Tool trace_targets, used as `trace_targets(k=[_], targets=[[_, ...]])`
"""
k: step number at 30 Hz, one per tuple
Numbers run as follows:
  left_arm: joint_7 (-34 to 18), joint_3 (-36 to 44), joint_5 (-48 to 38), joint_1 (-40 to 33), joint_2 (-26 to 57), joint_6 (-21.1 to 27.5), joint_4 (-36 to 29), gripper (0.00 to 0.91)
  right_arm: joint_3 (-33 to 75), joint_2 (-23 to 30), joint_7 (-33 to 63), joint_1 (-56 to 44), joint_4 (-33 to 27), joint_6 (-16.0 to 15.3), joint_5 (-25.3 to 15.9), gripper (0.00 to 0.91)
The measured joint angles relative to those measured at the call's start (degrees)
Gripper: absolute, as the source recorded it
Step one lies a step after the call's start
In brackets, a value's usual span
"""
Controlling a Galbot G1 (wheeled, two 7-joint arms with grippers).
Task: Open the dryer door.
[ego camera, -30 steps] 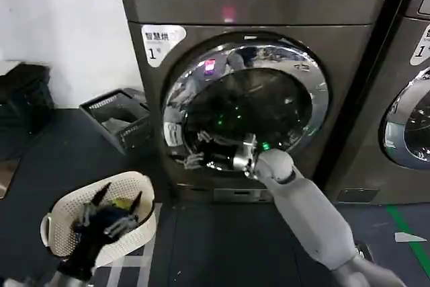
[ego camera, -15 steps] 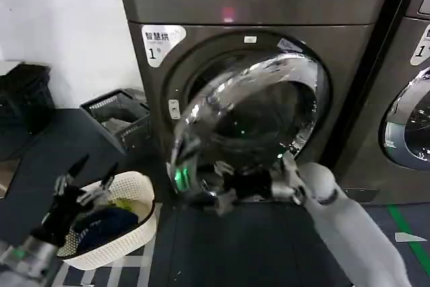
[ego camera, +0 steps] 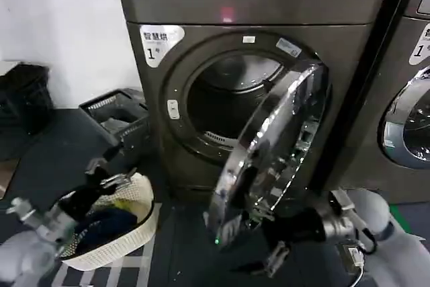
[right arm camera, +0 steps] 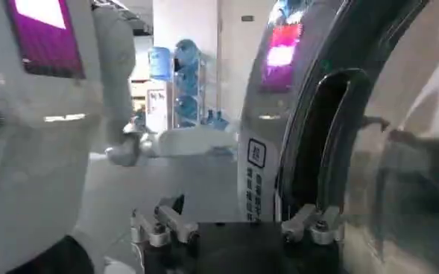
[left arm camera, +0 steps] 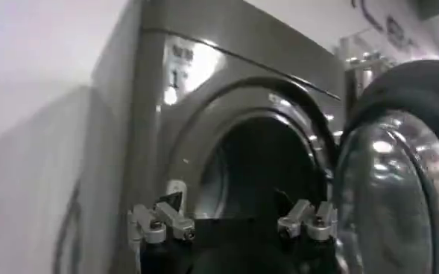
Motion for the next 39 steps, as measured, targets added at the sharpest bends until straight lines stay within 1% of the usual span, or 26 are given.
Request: trace_targets(k=[2,5,8,13,16,19,20,22,27,30,34,39], targets=[[1.3,4.2,-2.3,-3.3,2.0,-0.8,2.6,0.907,1.8,-0.3,0.3,-1.2,-0.4,0.8,0.3,0.907],[3.0,10.1,-4.1,-7.5,3.5,-1.4,5.2,0.907,4.5,-0.5,0.6,-2.8,-1.5,1.0,0.6,0.907],[4.4,15.6,-4.7,-11.1,4.3,-1.5,5.5,0.907,7.6,-0.4,0.9,-4.2,-3.0,1.0,1.5,0.907],[4.1,24.2,-4.1,-16.7,4.3,-1.5,5.7,0.907,14.9,-0.6,0.9,-7.4,-5.9,1.7,2.7,0.907],[4.1,29.0,-3.8,-19.9,3.7,-1.6,6.1,0.907,20.2,-0.3,1.8,-10.1,-6.9,2.1,2.5,0.907],[4.1,33.9,-3.7,-23.2,3.0,-1.7,6.9,0.907,26.1,0.8,3.8,-12.7,-8.2,2.6,1.2,0.907],[4.1,35.6,-3.7,-24.4,2.7,-1.7,7.1,0.907,28.3,1.4,5.1,-13.5,-8.6,3.4,0.9,0.907],[4.1,38.4,-3.8,-26.7,2.0,-1.7,7.4,0.907,32.2,2.6,7.7,-14.9,-9.5,3.9,0.8,0.907],[4.0,44.5,-4.0,-31.5,0.5,-1.9,7.6,0.907,41.9,5.8,16.5,-18.6,-10.5,6.8,-1.9,0.907],[4.0,47.1,-4.3,-33.1,-0.2,-1.9,7.1,0.907,47.7,7.7,22.0,-20.6,-10.5,7.2,-4.4,0.907],[4.0,50.2,-4.0,-34.8,-0.7,-1.9,6.3,0.907,54.7,9.7,31.7,-22.2,-9.8,6.8,-6.9,0.907],[1.7,53.2,-3.4,-36.1,-1.2,-2.1,4.8,0.907,61.6,12.2,42.9,-23.8,-8.1,6.6,-7.3,0.907]])
